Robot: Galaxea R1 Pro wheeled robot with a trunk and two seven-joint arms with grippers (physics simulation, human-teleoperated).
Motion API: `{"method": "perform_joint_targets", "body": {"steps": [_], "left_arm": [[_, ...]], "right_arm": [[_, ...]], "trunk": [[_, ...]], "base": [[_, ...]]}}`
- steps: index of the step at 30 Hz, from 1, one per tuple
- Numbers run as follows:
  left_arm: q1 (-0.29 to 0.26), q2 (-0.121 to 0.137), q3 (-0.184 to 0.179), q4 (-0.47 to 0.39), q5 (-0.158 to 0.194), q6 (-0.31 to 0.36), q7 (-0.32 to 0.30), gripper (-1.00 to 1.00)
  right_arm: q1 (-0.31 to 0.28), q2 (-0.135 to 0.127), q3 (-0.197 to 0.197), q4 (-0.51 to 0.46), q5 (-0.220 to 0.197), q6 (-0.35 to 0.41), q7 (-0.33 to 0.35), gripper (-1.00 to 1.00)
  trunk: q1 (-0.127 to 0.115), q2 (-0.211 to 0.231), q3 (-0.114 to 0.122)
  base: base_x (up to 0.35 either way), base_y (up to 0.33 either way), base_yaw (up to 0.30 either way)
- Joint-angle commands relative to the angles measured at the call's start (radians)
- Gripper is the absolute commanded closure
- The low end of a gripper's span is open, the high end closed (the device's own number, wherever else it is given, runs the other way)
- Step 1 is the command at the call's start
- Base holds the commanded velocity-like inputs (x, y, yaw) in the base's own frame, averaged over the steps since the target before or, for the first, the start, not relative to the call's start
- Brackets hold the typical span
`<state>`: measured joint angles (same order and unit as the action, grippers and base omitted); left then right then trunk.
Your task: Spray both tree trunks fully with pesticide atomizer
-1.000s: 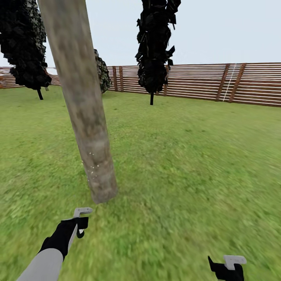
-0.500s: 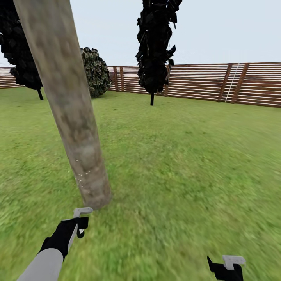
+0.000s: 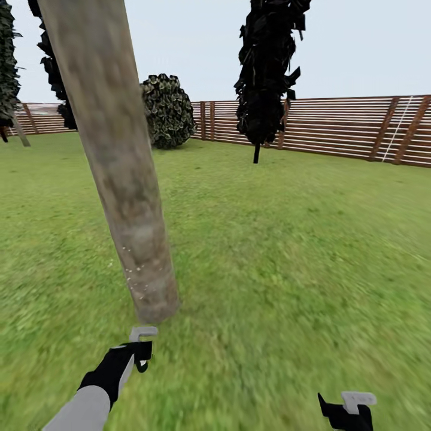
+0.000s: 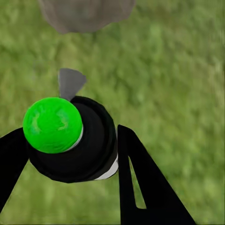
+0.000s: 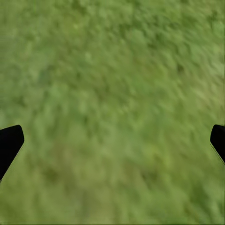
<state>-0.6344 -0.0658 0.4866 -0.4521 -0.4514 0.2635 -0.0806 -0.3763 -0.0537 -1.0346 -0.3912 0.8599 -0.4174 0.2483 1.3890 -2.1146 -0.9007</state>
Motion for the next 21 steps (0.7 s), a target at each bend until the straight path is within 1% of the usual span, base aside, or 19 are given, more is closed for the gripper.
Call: {"method": "perform_joint_targets", "body": {"steps": [1,2,3,4,5,8,11,13,15,18,19,21], "left_arm": [[-0.001,0.041,0.011,-0.016,-0.009,0.005,-0.008,1.0],[-0.001,0.07,0.02,-0.02,-0.009,0.006,-0.008,1.0],[-0.001,0.089,0.037,-0.022,-0.008,0.006,-0.008,1.0],[-0.001,0.097,0.066,-0.024,-0.009,0.005,-0.008,1.0],[-0.001,0.094,0.067,-0.023,-0.009,0.004,-0.008,1.0],[-0.001,0.022,0.065,-0.023,-0.014,0.001,-0.008,1.0],[-0.001,-0.006,0.064,-0.025,-0.015,0.0,-0.009,1.0],[-0.001,-0.007,0.062,-0.026,-0.016,0.0,-0.009,1.0],[-0.001,0.0,0.062,-0.029,-0.018,0.0,-0.005,1.0],[-0.001,0.009,0.061,-0.059,-0.02,0.0,0.08,1.0],[-0.001,0.012,0.061,-0.066,-0.017,0.001,0.12,1.0],[-0.001,0.011,0.06,-0.064,-0.012,0.009,0.14,1.0]], "right_arm": [[-0.001,0.0,-0.009,0.0,0.004,-0.004,0.008,-1.0],[-0.001,0.0,-0.009,0.0,0.004,-0.004,0.008,-1.0],[-0.001,0.0,-0.009,0.0,0.004,-0.004,0.008,-1.0],[-0.001,0.0,-0.009,0.0,0.004,-0.004,0.008,-1.0],[-0.001,0.0,-0.009,0.0,0.004,-0.004,0.008,-1.0],[-0.001,0.0,-0.009,0.0,0.004,-0.004,0.008,-1.0],[-0.001,0.0,-0.009,0.0,0.004,-0.004,0.008,-1.0],[-0.001,0.0,-0.009,0.0,0.004,-0.004,0.008,-1.0],[-0.001,-0.001,-0.009,0.0,0.004,-0.004,0.008,-1.0],[-0.001,-0.001,-0.009,0.0,0.004,-0.004,0.008,-1.0],[-0.001,-0.001,-0.009,0.0,0.004,-0.004,0.008,-1.0],[-0.001,-0.001,-0.009,0.0,0.004,-0.004,0.008,-1.0]], "trunk": [[0.0,0.0,-0.001],[0.0,0.0,-0.001],[0.0,0.0,-0.001],[0.0,0.0,-0.001],[0.0,0.0,-0.001],[0.0,0.0,-0.001],[0.0,0.0,-0.001],[0.0,0.0,-0.001],[0.0,0.0,-0.001],[0.0,0.0,-0.001],[0.0,0.0,-0.001],[0.0,0.0,-0.001]], "base": [[0.18,-0.225,0.121],[0.18,-0.225,0.062],[0.18,-0.224,0.032],[0.18,-0.224,0.005],[0.18,-0.224,0.003],[0.18,-0.225,0.034],[0.18,-0.225,0.211],[0.18,-0.225,0.269],[0.18,-0.225,0.131],[0.18,-0.225,0.022],[0.175,-0.225,0.005],[0.173,-0.225,0.002]]}}
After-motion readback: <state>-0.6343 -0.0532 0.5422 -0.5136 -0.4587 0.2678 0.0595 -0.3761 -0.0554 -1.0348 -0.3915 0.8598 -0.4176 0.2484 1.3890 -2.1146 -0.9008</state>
